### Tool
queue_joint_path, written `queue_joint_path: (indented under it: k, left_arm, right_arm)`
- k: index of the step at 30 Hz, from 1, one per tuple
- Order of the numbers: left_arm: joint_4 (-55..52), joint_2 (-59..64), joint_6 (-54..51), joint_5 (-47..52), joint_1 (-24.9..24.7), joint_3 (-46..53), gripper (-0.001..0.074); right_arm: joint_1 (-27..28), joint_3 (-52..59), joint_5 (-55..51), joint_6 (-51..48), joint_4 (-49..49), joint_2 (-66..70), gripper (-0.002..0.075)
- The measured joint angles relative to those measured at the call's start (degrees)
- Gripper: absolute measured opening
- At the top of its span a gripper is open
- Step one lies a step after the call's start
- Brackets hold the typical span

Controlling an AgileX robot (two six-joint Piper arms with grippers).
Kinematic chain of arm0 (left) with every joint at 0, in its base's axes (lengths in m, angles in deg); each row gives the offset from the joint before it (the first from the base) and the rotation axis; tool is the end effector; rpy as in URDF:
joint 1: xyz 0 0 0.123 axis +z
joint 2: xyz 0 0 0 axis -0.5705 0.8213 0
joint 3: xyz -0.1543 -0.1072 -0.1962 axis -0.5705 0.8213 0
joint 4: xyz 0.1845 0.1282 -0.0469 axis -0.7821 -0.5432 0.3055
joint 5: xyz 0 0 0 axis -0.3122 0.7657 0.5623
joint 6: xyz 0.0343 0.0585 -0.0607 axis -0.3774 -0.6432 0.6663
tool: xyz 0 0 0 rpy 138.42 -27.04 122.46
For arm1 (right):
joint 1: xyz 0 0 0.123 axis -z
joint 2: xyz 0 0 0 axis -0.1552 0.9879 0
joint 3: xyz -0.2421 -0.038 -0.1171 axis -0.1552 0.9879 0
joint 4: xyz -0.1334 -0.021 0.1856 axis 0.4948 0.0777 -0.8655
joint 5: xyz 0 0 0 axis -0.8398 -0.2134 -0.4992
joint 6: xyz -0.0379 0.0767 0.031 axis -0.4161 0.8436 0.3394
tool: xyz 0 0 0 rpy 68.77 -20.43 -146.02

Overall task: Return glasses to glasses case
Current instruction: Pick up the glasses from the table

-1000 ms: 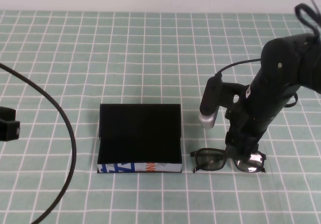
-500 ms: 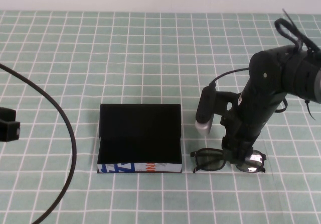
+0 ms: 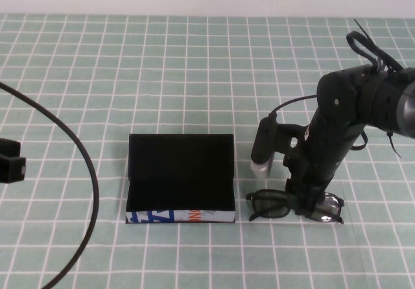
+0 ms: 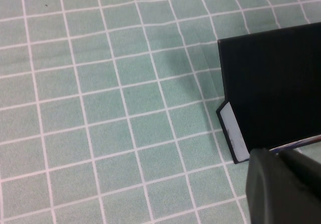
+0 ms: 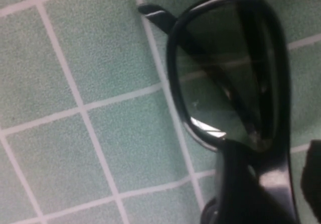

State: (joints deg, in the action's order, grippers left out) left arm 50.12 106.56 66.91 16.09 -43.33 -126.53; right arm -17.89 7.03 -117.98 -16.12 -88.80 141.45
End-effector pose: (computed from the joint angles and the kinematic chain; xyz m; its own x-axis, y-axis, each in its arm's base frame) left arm 0.1517 -0.0393 0.3282 -0.6884 0.1436 -0.7110 0.2993 0.9491 -0.0981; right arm 0.3043 0.1588 0.1896 -0.2140 -0.9689 -0.1247 -0.9716 0.2243 -0.0756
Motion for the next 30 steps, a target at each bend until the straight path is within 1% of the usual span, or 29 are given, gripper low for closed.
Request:
queue_joint_path:
  k: [4, 6, 8, 9, 23, 30]
  left_arm:
    - [0.00, 0.00, 0.00, 0.00, 0.00, 0.00, -0.0002]
    - [0.00, 0.00, 0.00, 0.00, 0.00, 0.00, -0.0002]
    - [0.00, 0.00, 0.00, 0.00, 0.00, 0.00, -0.0002]
    - [0.00, 0.00, 0.00, 0.00, 0.00, 0.00, -0.0002]
    - [0.00, 0.00, 0.00, 0.10, 0.00, 0.00, -0.0002]
    - [0.00, 0.00, 0.00, 0.10, 0.00, 0.00, -0.0002]
  right_arm:
    - [0.00, -0.04, 0.00, 0.00, 0.00, 0.00, 0.0173]
    - [0.00, -0.04, 0.00, 0.00, -0.08, 0.00, 0.0106]
    - [0.00, -0.13, -0.22, 0.00, -0.24, 0.00, 0.0056]
    - [0.00, -0.23, -0.39, -0.02, -0.32, 0.00, 0.0043]
    - [0.00, -0.68, -1.64, -0.12, -0.34, -1.82, 0.0003]
    - [0.00, -7.28, -7.76, -1.02, -1.43, -1.95, 0.0002]
